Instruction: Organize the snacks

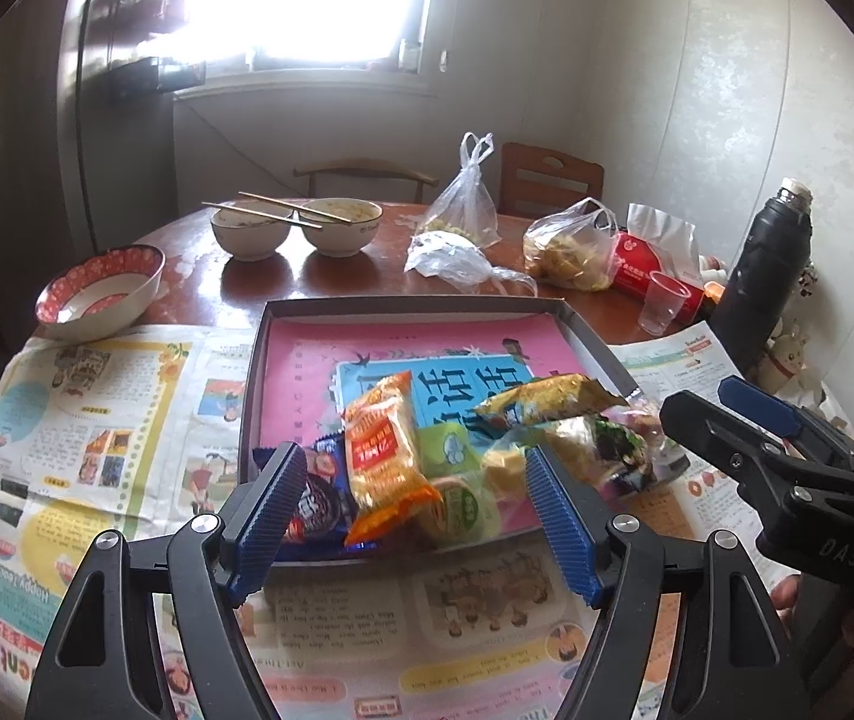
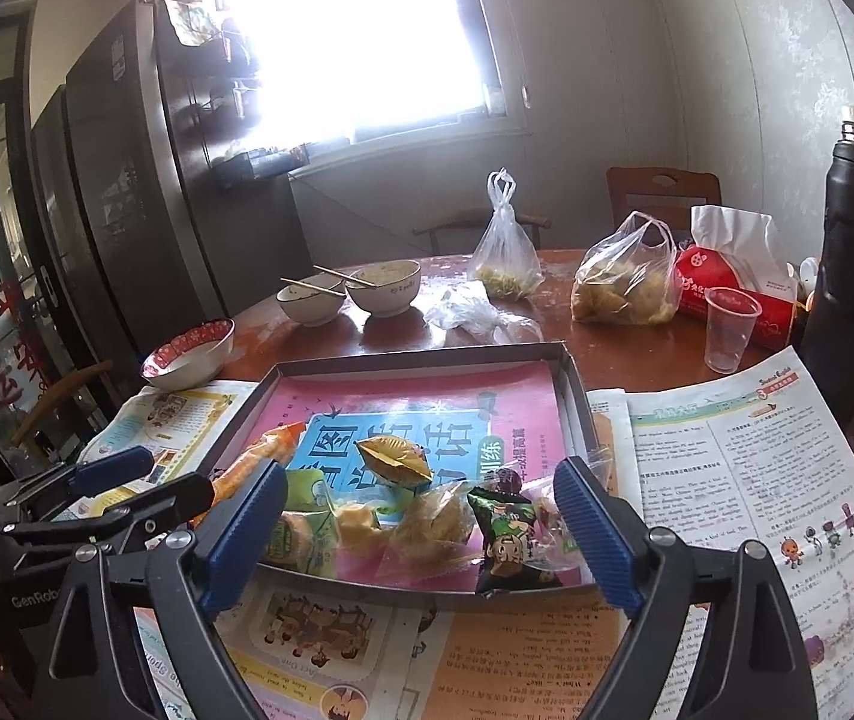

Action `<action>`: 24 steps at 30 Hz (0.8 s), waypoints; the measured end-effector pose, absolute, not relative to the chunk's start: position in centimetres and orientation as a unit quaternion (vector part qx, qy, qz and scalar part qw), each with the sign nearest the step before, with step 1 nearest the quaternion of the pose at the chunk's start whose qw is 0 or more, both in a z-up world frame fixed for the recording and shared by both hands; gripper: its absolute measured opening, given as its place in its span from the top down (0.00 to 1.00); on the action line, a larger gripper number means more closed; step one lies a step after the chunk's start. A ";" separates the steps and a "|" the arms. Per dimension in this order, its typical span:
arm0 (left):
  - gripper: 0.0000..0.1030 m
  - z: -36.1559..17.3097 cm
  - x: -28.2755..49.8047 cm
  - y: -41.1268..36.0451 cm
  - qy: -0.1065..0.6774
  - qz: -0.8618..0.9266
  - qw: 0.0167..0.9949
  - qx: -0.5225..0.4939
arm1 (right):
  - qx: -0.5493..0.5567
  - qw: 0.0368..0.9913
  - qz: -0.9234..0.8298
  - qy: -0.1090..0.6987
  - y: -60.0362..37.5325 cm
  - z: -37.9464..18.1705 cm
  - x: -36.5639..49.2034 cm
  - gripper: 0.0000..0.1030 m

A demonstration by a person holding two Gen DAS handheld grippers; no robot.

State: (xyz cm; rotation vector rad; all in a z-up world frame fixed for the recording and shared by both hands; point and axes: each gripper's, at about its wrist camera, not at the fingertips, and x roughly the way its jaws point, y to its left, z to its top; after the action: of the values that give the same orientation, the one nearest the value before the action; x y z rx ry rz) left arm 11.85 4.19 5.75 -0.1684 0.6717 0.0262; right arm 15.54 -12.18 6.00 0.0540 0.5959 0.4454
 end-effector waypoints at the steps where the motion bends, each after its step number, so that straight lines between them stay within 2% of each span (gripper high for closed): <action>1: 0.25 5.8 11.6 4.1 0.328 0.013 0.941 -0.080 | 0.025 0.932 0.217 0.290 -12.3 6.1 15.3 0.09; 3: 0.25 5.8 11.2 3.8 0.328 0.016 0.941 -0.079 | 0.025 0.933 0.217 0.287 -12.4 6.1 14.8 0.06; 24: 0.25 4.0 6.8 2.6 0.352 0.024 0.933 -0.064 | 0.007 0.919 0.233 0.317 -13.1 4.5 10.2 0.05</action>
State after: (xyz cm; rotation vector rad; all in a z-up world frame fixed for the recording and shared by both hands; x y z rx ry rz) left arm 6.75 2.56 3.98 -0.1309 0.7203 0.0496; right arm 10.16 -13.12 4.47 0.0147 0.6522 0.4788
